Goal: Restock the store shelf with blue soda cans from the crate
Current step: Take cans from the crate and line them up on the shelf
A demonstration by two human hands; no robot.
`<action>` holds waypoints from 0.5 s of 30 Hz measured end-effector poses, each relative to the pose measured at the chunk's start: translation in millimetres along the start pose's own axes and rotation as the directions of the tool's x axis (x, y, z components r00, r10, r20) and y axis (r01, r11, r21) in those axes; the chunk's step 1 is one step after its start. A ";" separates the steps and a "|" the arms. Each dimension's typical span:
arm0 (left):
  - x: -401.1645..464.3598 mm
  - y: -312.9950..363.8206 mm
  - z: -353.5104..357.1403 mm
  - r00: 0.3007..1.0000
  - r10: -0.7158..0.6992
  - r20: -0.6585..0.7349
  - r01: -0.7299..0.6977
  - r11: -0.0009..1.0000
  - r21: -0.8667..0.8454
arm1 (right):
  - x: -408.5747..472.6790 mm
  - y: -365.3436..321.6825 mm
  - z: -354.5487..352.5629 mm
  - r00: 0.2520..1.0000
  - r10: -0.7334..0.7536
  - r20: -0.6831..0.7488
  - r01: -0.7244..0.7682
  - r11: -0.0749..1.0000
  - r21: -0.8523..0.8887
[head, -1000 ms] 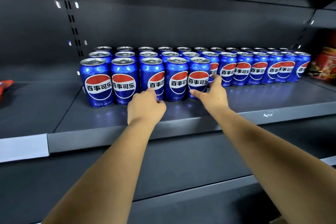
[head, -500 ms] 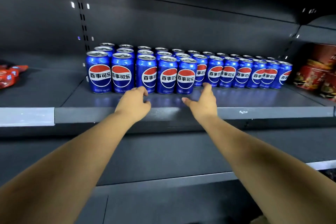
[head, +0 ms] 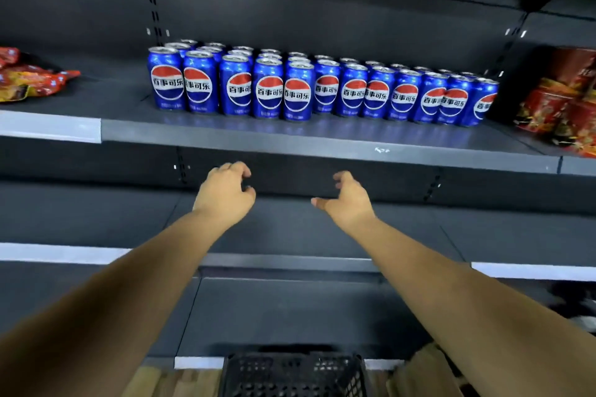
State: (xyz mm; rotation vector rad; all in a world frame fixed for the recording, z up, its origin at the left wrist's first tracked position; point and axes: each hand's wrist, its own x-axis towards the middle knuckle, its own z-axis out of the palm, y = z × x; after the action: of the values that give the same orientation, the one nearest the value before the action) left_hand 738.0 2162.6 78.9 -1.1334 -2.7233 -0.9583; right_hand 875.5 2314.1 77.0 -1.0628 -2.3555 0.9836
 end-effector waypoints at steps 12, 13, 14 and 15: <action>-96.2 -12.5 57.6 0.976 -0.101 0.194 0.074 0.987 0.142 | -63.3 74.1 6.5 0.973 0.071 0.220 -0.037 0.987 -0.157; -101.6 -17.0 62.8 0.972 -0.106 0.211 0.076 0.986 0.148 | -66.6 78.9 10.5 0.969 0.086 0.231 -0.048 0.985 -0.166; -106.3 -22.1 67.9 0.967 -0.114 0.229 0.078 0.984 0.159 | -69.1 83.8 15.6 0.965 0.099 0.241 -0.058 0.983 -0.173; -110.5 -28.3 73.8 0.959 -0.127 0.254 0.084 0.981 0.172 | -71.1 89.1 21.9 0.962 0.114 0.250 -0.069 0.981 -0.183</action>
State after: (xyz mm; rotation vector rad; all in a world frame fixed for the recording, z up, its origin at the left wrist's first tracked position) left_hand 814.5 2118.8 -24.5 -1.1727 -3.0329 -0.6203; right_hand 953.4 2292.0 -6.3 -1.1793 -2.6657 1.0210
